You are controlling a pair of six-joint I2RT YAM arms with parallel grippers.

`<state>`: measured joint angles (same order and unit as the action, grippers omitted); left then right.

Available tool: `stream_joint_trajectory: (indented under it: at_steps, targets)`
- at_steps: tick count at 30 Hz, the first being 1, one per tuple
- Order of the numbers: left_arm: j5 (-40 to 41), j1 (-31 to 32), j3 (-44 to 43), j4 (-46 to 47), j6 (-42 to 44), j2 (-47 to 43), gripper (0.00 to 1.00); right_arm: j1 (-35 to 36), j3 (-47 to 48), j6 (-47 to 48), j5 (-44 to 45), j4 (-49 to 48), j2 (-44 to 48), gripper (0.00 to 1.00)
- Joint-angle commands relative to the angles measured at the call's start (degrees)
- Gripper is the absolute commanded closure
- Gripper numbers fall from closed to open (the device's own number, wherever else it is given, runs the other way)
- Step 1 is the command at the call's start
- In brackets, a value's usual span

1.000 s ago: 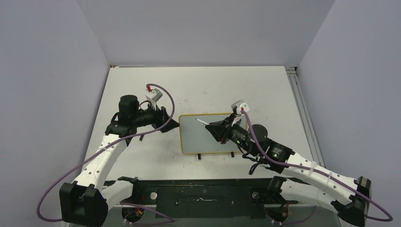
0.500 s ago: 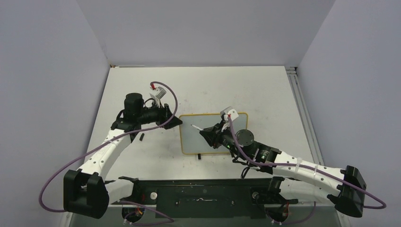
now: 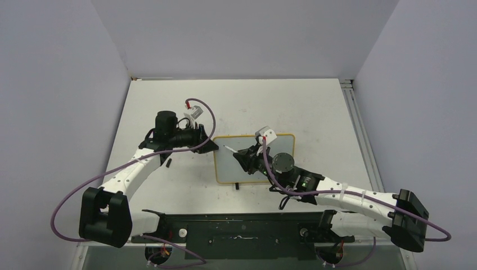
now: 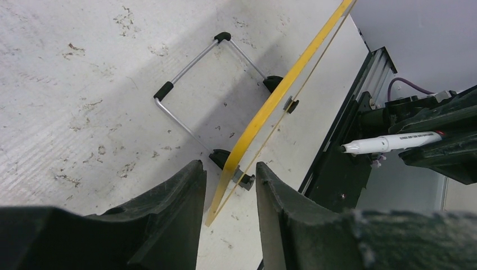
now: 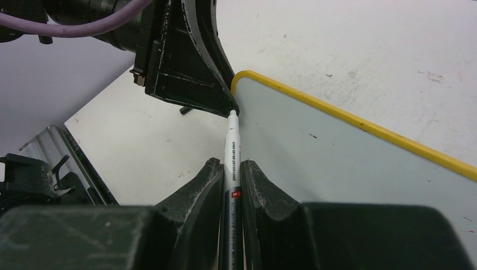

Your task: Write a sentence on the whiteboard

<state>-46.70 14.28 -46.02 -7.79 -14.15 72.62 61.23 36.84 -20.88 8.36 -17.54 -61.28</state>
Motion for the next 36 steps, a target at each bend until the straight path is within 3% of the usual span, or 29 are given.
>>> stream_joint_trajectory:
  at_steps: [1,12,28,36]
  targets:
    - [-1.6,0.3,-1.2,2.4,0.7,0.4,0.66,0.3,0.3,1.0,-0.2,-5.7,-0.5,0.95]
    - [0.0,1.0,-1.6,0.1,3.1,0.4,0.83,0.4,0.6,1.9,0.7,-8.1,-3.2,0.95]
    - [1.5,1.0,-1.0,-1.2,6.9,-0.3,1.00,0.4,1.6,3.2,2.3,-10.3,-7.1,0.95]
    - [1.9,1.2,-0.6,-1.5,8.0,-0.9,1.00,0.4,1.7,3.8,2.7,-11.4,-7.8,0.95]
